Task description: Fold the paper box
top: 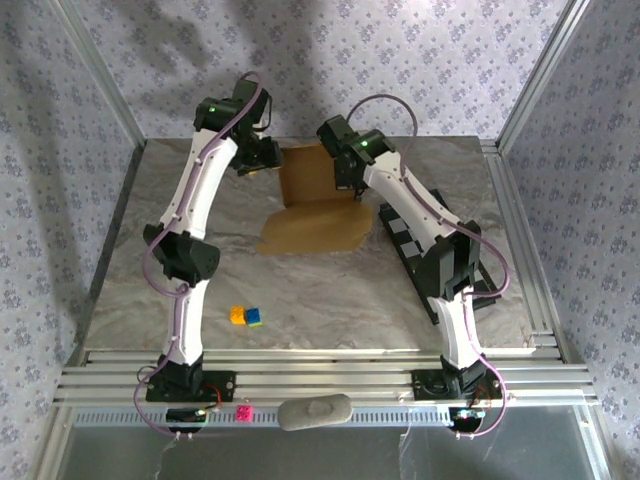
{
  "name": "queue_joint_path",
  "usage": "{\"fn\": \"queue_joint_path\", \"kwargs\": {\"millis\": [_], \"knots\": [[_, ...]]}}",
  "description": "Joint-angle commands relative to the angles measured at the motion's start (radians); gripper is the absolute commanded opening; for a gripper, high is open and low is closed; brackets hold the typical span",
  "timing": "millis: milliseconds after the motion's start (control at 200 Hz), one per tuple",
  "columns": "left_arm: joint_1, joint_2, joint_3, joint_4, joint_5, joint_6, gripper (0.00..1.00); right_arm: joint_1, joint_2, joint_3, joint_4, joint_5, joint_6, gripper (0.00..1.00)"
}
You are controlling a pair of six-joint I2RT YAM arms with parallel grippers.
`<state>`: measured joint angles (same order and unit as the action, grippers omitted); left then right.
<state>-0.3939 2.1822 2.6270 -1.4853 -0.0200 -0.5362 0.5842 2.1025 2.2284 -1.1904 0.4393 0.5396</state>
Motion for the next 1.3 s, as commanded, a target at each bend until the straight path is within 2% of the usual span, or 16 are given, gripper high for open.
{"fn": "queue_joint_path", "kwargs": {"millis": [0, 130, 280, 335, 535, 730, 959, 1294], "knots": [[-0.021, -0.083, 0.004, -0.021, -0.077, -0.033, 0.51, -0.037, 0.027, -0.027, -0.066, -0.046, 0.146, 0.0], [-0.041, -0.124, -0.001, -0.028, -0.14, -0.071, 0.51, -0.081, 0.048, -0.084, -0.103, -0.102, 0.314, 0.0], [-0.054, -0.157, -0.001, -0.033, -0.182, -0.109, 0.51, -0.114, 0.098, -0.116, -0.113, -0.256, 0.502, 0.0], [-0.054, -0.162, 0.002, -0.048, -0.202, -0.132, 0.52, -0.112, 0.134, -0.09, -0.146, -0.282, 0.584, 0.0], [-0.061, -0.164, 0.004, -0.118, -0.259, -0.195, 0.51, -0.107, 0.351, 0.118, -0.433, -0.462, 0.841, 0.0], [-0.082, -0.164, 0.003, -0.145, -0.28, -0.214, 0.53, -0.089, 0.373, 0.055, -0.388, -0.571, 0.968, 0.0], [-0.088, -0.169, -0.007, -0.194, -0.266, -0.225, 0.56, -0.069, 0.377, -0.044, -0.32, -0.672, 1.013, 0.0], [-0.088, -0.257, -0.186, -0.124, -0.244, -0.21, 0.58, -0.05, 0.333, -0.149, -0.207, -0.731, 1.075, 0.0]]}}
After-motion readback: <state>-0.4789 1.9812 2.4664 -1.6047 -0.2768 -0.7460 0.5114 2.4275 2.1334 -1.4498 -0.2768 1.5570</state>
